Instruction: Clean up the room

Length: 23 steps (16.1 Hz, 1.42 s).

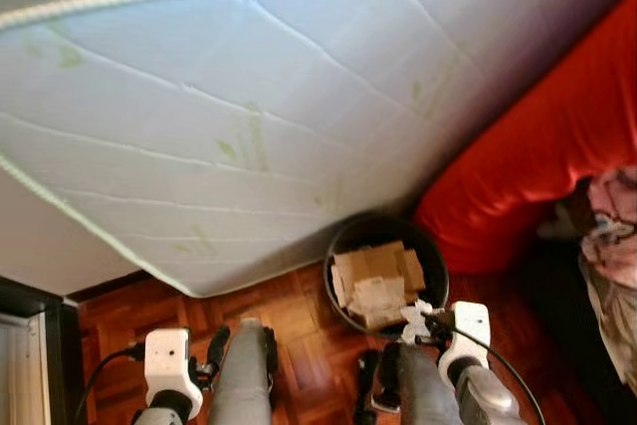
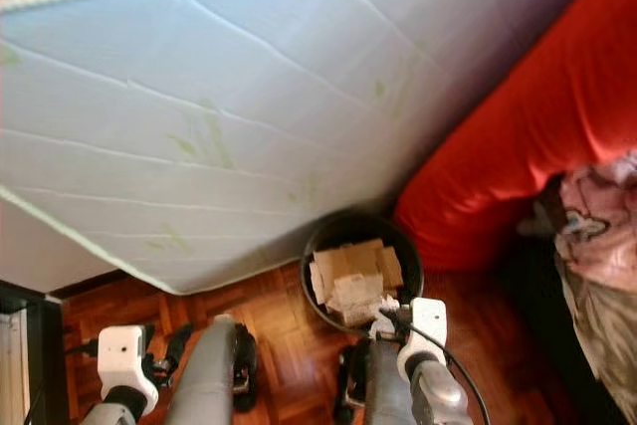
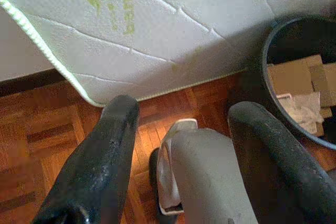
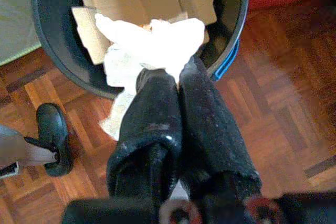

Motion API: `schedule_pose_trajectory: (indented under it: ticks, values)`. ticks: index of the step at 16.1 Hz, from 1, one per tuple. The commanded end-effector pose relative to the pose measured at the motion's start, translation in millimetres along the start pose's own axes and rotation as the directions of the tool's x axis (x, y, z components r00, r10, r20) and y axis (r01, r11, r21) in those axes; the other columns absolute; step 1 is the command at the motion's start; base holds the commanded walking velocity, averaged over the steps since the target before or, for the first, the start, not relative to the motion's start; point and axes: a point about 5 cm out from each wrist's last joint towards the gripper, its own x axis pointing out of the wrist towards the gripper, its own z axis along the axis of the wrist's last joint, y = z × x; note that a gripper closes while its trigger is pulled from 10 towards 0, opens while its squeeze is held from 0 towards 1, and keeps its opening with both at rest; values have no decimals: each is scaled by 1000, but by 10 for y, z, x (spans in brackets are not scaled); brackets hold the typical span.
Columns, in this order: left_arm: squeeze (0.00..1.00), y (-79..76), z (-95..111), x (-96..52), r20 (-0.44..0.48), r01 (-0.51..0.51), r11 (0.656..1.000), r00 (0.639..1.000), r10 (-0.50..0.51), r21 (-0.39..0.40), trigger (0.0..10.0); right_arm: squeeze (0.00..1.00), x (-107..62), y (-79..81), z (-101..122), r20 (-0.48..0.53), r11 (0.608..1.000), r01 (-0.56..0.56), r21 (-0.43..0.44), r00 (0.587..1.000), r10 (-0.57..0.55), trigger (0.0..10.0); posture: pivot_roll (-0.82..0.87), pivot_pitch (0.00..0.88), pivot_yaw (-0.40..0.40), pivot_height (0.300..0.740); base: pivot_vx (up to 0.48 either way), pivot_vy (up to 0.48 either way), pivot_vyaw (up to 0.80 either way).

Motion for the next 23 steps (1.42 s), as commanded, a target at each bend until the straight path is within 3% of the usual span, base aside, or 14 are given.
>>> schedule_pose_trajectory:
  ticks: [1, 8, 11, 15, 19, 23]
  values:
    - [0, 3, -49, -61, -25, -5, 1000, 1000, 4, -21, 10000, 0, -22, -11, -58, -16, 1000, 9, 6, 1000, -9, 10000, 251, 393, -12, 645, 0, 0, 0]
    - [0, 2, 54, -53, -9, -2, 1000, 1000, 2, -17, 10000, 0, 39, 44, 121, 60, 1000, -21, 13, 998, 20, 10000, 252, 412, -3, 645, 0, 0, 0]
    - [0, 8, 284, -51, 66, -11, 1000, 998, 12, -8, 10000, 0, 122, 82, 351, 109, 1000, -19, -15, 994, 21, 10000, 273, 464, 2, 645, 0, 0, 0]
    - [0, -124, 681, -73, 172, 23, 1000, 985, -22, -3, 10000, 0, 220, 69, 770, 205, 1000, 4, -13, 979, -1, 10000, 297, 554, 3, 645, 0, 0, 0]
    - [0, -155, 887, -195, 207, 18, 1000, 978, -18, 2, 10000, 0, 274, 167, 931, 213, 999, -14, -49, 977, 24, 10000, 339, 609, 14, 645, 0, 0, 0]
    - [0, -189, 1016, -291, 222, 17, 1000, 975, -17, 4, 10000, 0, 284, 197, 936, 201, 997, -11, -73, 979, 26, 10000, 365, 662, 24, 645, 0, 0, 0]
